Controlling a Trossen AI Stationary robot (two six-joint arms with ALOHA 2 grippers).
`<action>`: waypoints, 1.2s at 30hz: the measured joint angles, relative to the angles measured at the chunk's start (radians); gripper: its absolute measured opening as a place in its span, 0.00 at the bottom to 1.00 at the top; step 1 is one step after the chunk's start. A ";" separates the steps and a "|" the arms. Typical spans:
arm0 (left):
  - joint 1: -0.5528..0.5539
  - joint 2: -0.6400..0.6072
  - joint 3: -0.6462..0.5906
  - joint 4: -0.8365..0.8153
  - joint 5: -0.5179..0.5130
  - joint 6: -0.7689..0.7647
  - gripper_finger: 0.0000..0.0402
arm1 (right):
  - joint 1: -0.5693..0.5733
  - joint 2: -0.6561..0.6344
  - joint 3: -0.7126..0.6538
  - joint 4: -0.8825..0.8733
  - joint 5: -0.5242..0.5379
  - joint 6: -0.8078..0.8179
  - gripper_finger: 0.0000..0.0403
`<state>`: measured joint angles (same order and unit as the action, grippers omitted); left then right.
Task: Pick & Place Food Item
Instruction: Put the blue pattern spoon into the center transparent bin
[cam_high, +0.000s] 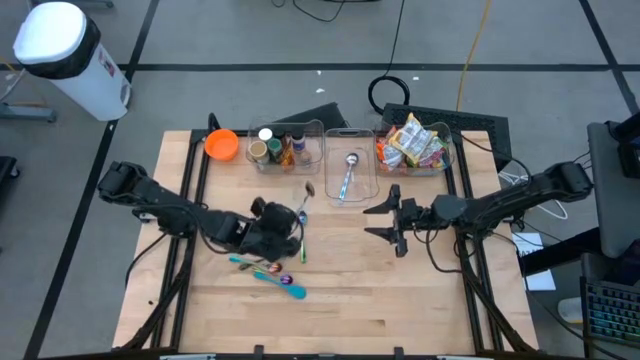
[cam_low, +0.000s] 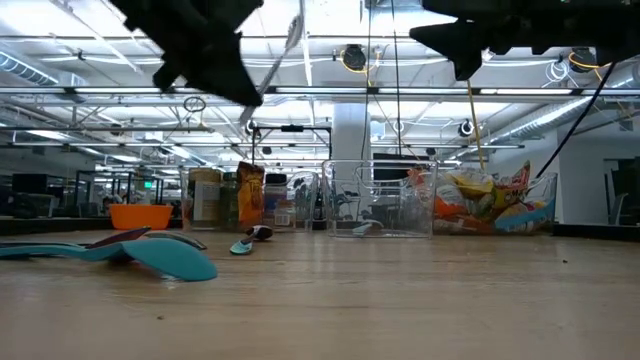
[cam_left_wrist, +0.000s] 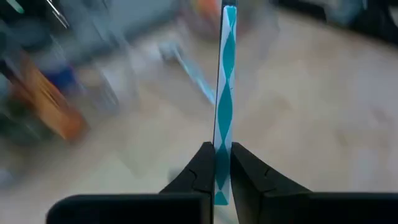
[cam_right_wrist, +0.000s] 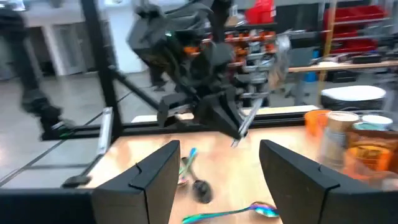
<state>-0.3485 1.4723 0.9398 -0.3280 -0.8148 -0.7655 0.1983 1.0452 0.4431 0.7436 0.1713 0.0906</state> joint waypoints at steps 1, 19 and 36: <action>0.004 0.000 0.000 0.037 -0.049 0.041 0.06 | 0.000 0.014 0.000 0.021 0.023 0.000 0.53; 0.177 0.293 0.000 0.730 -0.261 0.720 0.07 | -0.132 0.308 0.002 0.481 0.170 -0.077 0.53; 0.199 0.367 0.000 0.902 -0.270 0.859 0.07 | -0.184 0.307 0.169 0.267 0.168 -0.214 0.53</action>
<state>-0.1490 1.8397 0.9398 0.5738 -1.0843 0.0935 0.0143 1.3523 0.6121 1.0108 0.3393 -0.1230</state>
